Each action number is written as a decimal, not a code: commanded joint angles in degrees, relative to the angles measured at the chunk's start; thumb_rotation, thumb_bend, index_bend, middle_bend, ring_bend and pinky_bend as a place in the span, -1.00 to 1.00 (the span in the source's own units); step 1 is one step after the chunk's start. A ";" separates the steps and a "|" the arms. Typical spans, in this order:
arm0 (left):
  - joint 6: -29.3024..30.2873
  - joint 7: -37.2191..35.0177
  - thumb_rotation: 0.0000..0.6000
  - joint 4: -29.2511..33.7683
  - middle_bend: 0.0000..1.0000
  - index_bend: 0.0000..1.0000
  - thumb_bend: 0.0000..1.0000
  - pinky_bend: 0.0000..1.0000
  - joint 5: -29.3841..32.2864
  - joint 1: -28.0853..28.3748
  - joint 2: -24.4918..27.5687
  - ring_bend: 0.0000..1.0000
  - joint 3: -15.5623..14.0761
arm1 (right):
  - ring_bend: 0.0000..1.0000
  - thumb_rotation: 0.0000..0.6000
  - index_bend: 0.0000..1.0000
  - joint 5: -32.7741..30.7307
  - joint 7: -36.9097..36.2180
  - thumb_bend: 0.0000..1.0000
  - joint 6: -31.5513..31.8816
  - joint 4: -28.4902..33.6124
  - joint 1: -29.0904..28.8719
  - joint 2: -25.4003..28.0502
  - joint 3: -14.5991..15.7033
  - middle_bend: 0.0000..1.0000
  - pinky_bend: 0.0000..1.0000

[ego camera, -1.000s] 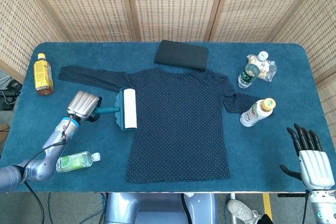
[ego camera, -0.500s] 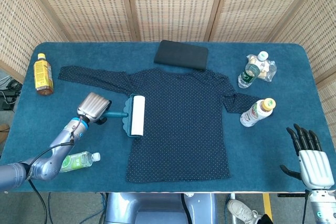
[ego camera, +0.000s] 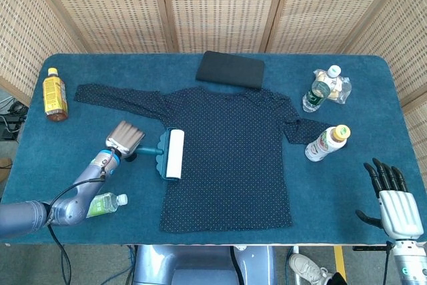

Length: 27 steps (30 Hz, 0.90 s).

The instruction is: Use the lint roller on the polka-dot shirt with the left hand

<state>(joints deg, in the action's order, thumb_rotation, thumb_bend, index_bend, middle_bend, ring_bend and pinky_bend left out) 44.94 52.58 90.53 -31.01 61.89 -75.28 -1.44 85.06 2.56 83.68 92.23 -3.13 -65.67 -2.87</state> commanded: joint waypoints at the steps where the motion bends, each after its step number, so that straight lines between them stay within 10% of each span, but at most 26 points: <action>1: 0.34 0.77 1.00 -0.12 0.75 0.77 0.21 0.34 1.88 1.52 -0.98 0.49 -0.62 | -1.00 1.00 -0.99 -0.21 -0.32 -0.88 -0.12 -0.11 -0.03 0.03 -0.07 -1.00 -1.00; 27: 7.75 14.35 1.00 1.19 0.75 0.79 0.23 0.34 20.48 16.47 -10.90 0.49 -0.24 | -1.00 1.00 -0.99 -1.22 -4.15 -0.88 -0.91 -0.63 -0.23 0.78 -0.49 -1.00 -1.00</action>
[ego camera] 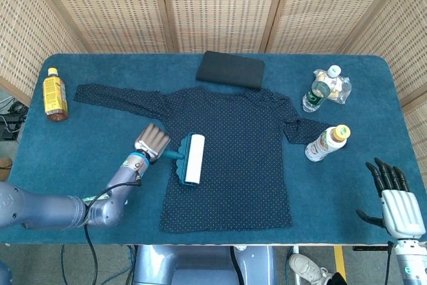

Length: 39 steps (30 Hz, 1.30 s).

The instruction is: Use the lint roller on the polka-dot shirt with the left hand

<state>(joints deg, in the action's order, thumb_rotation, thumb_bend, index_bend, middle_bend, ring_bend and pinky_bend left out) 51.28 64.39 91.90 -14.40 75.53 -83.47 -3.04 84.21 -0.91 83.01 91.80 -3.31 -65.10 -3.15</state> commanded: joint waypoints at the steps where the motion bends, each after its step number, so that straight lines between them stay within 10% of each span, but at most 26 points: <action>1: 1.86 3.30 1.00 -0.25 0.75 0.79 0.23 0.34 4.97 3.57 -3.40 0.49 1.58 | -1.00 1.00 -0.99 -0.48 -0.93 -0.88 -0.36 -0.27 -0.08 0.29 -0.23 -1.00 -1.00; 22: 7.71 11.86 1.00 -2.82 0.75 0.80 0.24 0.35 14.89 11.81 -12.05 0.49 6.26 | -1.00 1.00 -0.99 -1.84 -3.59 -0.88 -1.45 -0.87 -0.27 0.91 -0.70 -1.00 -1.00; 39: 7.22 5.51 1.00 1.08 0.75 0.80 0.24 0.35 7.55 2.12 -1.36 0.49 -2.66 | -1.00 1.00 -0.99 -0.35 -0.97 -0.88 -0.39 0.23 0.10 0.35 0.09 -1.00 -1.00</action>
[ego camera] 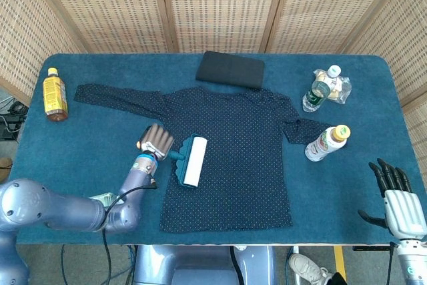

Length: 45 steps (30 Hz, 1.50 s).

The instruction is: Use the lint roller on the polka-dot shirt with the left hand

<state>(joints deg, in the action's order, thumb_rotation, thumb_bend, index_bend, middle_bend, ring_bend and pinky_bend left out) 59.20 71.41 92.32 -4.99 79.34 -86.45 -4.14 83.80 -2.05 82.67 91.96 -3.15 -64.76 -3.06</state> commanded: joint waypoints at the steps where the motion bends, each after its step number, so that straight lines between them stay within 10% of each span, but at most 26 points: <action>1: -0.81 -1.78 1.00 0.72 0.75 0.80 0.24 0.35 -2.33 -2.04 2.00 0.49 -1.88 | -1.00 1.00 -0.99 0.09 0.25 -0.88 -0.05 0.11 -0.08 0.00 0.00 -1.00 -1.00; 9: -2.33 -4.94 1.00 0.30 0.75 0.80 0.24 0.35 -6.20 -5.01 3.82 0.49 -3.29 | -1.00 1.00 -0.99 0.76 1.02 -0.88 0.13 0.24 -0.13 -0.12 0.26 -1.00 -1.00; 45: 1.63 0.93 1.00 1.02 0.75 0.80 0.24 0.35 1.57 3.10 -5.28 0.49 7.32 | -1.00 1.00 -0.99 0.06 -0.70 -0.88 0.12 -0.18 -0.17 0.41 -0.26 -1.00 -1.00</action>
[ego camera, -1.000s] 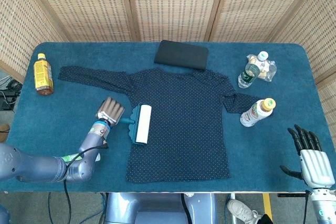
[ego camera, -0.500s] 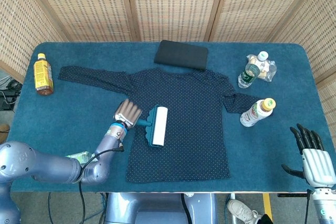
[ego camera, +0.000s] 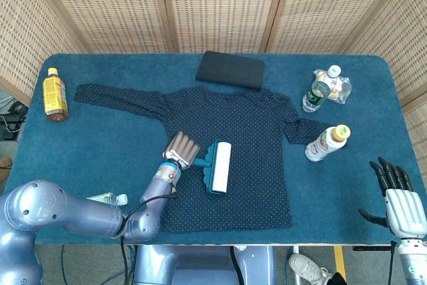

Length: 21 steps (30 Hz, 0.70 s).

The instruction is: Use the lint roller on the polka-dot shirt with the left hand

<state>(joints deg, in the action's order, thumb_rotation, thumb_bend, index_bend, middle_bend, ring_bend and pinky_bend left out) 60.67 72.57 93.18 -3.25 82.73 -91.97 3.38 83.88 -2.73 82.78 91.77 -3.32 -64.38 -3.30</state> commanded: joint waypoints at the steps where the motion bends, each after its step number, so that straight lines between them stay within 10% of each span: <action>1: 0.22 -0.48 1.00 0.32 0.75 0.80 0.24 0.35 -0.29 -0.55 0.49 0.49 -0.32 | -1.00 1.00 -0.99 0.00 0.03 -0.88 0.03 0.01 0.00 0.03 -0.03 -1.00 -1.00; 21: -4.25 -16.61 1.00 1.39 0.65 0.80 0.23 0.31 -16.38 -14.41 15.33 0.45 -8.49 | -1.00 1.00 -0.99 1.74 3.11 -0.88 1.15 0.94 0.22 -0.61 0.68 -1.00 -1.00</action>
<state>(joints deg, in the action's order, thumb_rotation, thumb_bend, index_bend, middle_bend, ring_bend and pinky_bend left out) 58.15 58.86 95.37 -16.15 70.54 -78.63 -3.83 85.57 0.33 83.88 92.67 -3.12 -64.96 -2.63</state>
